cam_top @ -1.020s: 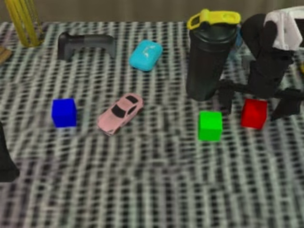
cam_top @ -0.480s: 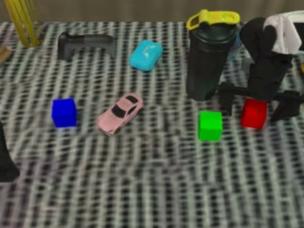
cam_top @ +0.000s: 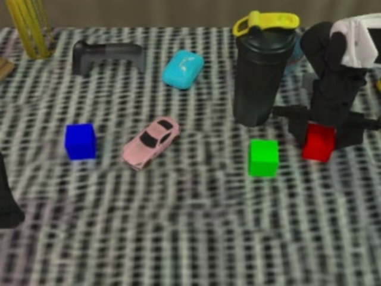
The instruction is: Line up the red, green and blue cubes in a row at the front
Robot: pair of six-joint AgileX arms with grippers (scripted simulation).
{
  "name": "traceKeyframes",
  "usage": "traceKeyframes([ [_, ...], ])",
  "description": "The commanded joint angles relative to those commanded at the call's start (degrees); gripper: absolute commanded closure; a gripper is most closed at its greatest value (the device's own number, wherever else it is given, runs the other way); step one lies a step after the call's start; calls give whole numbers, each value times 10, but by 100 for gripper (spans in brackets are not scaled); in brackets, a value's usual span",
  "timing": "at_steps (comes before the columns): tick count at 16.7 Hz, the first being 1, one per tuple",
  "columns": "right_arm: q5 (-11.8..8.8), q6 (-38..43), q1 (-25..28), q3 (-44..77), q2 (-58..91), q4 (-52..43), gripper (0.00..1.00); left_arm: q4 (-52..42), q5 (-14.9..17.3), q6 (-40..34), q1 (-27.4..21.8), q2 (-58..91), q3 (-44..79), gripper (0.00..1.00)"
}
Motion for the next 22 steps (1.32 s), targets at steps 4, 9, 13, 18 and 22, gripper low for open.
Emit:
traceKeyframes([
  [4,0,0,0,0,0,0,100,0,0,0,0,0,0,0],
  [9,0,0,0,0,0,0,100,0,0,0,0,0,0,0],
  [13,6,-3,-1,13,-19,-17,100,0,0,0,0,0,0,0],
  [18,6,-3,2,74,-50,-117,100,0,0,0,0,0,0,0],
  [22,6,-4,3,91,-63,-140,100,0,0,0,0,0,0,0],
])
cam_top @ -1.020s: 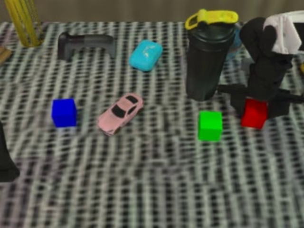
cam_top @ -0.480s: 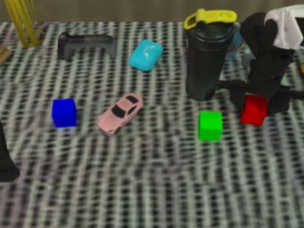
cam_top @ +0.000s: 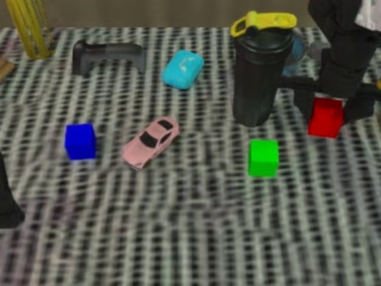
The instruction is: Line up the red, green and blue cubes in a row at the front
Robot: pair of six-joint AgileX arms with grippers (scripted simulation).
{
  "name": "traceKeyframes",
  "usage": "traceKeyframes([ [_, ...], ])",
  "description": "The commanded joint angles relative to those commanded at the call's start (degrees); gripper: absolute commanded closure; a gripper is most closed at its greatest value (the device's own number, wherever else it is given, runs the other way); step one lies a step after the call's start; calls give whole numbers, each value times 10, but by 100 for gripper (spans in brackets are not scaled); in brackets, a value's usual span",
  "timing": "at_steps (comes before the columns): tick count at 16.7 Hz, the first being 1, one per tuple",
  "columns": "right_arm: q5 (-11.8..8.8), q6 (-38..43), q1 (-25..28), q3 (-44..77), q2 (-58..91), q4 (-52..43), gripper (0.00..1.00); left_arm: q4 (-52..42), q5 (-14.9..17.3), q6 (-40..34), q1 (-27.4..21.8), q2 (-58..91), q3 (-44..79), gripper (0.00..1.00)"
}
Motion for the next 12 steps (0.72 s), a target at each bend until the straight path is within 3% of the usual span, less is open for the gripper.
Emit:
traceKeyframes([
  [3,0,2,-2,0,3,1,100,0,0,0,0,0,0,0],
  [6,1,34,38,36,22,-18,100,0,0,0,0,0,0,0],
  [12,4,169,235,180,96,-97,100,0,0,0,0,0,0,0],
])
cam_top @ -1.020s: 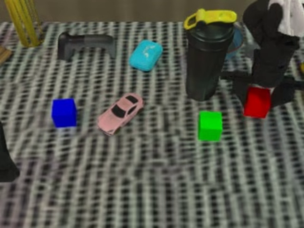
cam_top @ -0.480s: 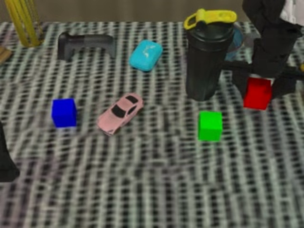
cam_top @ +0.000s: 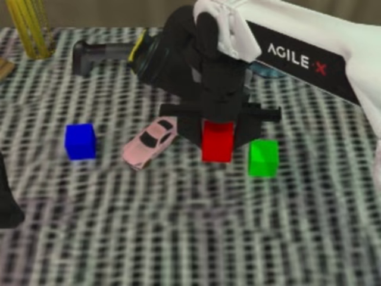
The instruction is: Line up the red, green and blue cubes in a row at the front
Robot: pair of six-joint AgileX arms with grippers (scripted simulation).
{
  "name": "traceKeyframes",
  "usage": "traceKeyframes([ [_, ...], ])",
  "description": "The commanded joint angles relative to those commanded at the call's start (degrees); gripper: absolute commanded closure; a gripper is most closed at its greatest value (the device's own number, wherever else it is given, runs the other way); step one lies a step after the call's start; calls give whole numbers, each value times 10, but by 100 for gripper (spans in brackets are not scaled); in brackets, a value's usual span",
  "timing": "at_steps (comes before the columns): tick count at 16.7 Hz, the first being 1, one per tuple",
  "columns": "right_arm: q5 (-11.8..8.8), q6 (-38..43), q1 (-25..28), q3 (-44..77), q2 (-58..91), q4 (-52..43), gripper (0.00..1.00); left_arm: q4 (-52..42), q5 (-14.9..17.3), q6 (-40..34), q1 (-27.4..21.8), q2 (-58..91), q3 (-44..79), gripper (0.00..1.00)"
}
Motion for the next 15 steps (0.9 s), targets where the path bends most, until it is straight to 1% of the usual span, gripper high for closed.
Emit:
traceKeyframes([
  [3,2,66,98,69,31,-36,100,0,0,0,0,0,0,0],
  [5,3,95,135,99,42,-50,100,0,0,0,0,0,0,0],
  [7,3,106,147,110,46,-55,100,0,0,0,0,0,0,0],
  [11,2,106,146,107,43,-52,100,0,0,0,0,0,0,0],
  [13,3,106,145,85,44,-30,100,0,0,0,0,0,0,0],
  [15,3,107,145,46,47,14,100,0,0,0,0,0,0,0],
])
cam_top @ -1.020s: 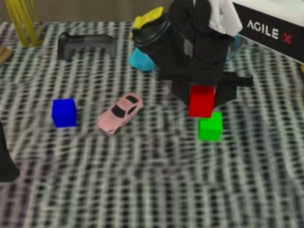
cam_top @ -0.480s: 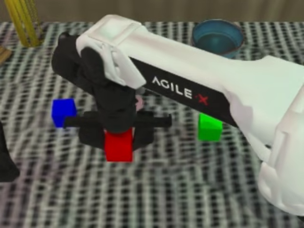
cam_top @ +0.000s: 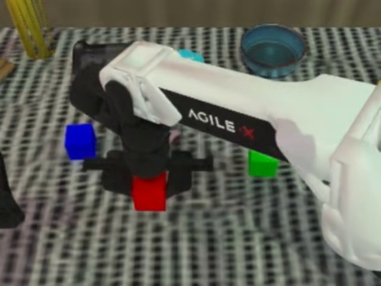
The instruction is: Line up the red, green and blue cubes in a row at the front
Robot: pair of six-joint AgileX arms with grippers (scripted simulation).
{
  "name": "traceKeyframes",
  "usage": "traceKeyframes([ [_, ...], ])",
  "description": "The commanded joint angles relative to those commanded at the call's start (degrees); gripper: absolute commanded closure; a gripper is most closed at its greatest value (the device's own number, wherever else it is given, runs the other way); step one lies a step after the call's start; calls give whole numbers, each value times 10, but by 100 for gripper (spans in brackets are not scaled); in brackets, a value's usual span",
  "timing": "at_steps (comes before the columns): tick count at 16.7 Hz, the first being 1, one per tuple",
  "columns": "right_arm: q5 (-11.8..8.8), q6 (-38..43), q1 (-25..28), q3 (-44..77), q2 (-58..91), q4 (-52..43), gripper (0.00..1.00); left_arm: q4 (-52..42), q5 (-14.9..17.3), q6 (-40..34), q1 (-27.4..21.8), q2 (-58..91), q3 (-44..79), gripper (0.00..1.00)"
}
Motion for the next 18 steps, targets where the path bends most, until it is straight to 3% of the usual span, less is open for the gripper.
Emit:
traceKeyframes([
  [4,0,-1,2,-69,9,76,100,0,0,0,0,0,0,0],
  [8,1,0,3,-73,10,80,100,0,0,0,0,0,0,0],
  [18,1,0,3,-73,10,80,25,0,0,0,0,0,0,0],
])
